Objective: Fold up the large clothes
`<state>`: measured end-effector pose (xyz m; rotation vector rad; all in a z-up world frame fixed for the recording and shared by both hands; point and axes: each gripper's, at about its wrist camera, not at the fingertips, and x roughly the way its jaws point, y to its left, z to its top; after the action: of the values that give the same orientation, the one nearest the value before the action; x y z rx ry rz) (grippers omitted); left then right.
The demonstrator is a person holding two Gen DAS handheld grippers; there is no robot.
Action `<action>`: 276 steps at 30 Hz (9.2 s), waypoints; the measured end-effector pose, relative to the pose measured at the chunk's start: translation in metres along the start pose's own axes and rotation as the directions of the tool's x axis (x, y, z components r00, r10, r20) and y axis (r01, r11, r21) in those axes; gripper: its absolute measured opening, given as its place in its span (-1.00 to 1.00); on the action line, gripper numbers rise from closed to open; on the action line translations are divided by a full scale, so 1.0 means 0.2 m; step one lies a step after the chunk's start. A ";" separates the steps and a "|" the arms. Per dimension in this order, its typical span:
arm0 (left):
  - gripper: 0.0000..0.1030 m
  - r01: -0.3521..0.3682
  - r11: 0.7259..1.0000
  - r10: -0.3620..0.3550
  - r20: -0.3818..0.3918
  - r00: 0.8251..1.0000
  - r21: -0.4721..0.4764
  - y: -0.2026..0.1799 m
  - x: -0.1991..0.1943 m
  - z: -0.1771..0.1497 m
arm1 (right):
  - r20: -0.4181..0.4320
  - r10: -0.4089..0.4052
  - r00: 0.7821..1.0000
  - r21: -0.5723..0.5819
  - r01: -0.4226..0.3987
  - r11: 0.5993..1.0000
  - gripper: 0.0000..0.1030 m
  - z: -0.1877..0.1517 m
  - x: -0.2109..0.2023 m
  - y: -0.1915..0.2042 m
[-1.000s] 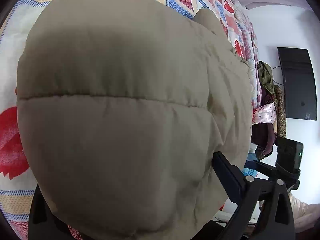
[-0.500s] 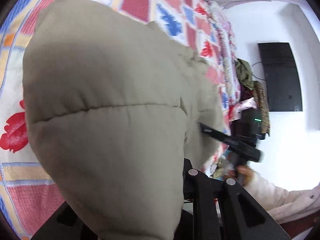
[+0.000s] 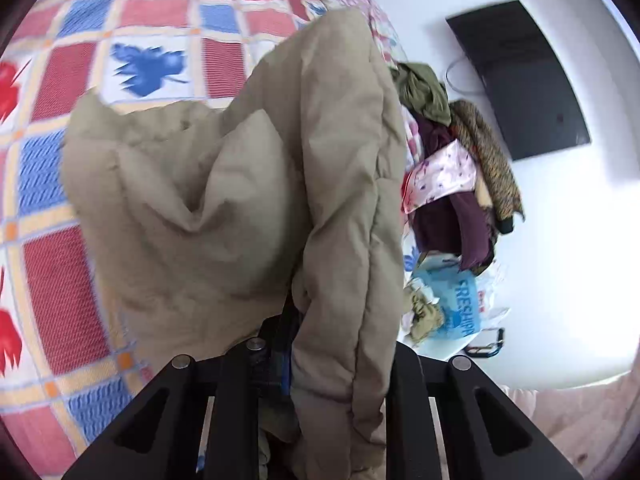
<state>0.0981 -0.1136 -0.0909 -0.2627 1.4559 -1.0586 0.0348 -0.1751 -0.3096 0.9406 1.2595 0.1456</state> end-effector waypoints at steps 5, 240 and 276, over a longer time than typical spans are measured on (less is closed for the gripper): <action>-0.58 -0.013 0.999 0.015 -0.030 0.999 0.046 -0.14 0.17 0.12 | -0.026 0.086 0.996 0.075 -0.084 0.994 -0.98 0.04 -0.09 -0.08; 0.55 -0.084 0.907 0.246 0.358 0.901 -0.412 1.57 -0.43 -0.14 | -0.171 0.225 0.959 -0.120 -0.247 0.962 -0.06 0.68 0.29 0.66; 0.55 -0.684 0.705 0.703 0.317 0.637 -0.189 1.13 -0.26 0.31 | 0.020 -0.203 0.979 -0.322 0.198 0.926 -0.85 0.13 0.12 0.51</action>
<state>0.2588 0.0206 -0.2083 0.0795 1.0806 -0.3005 0.1056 -0.1110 -0.2593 0.5258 1.2898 0.1909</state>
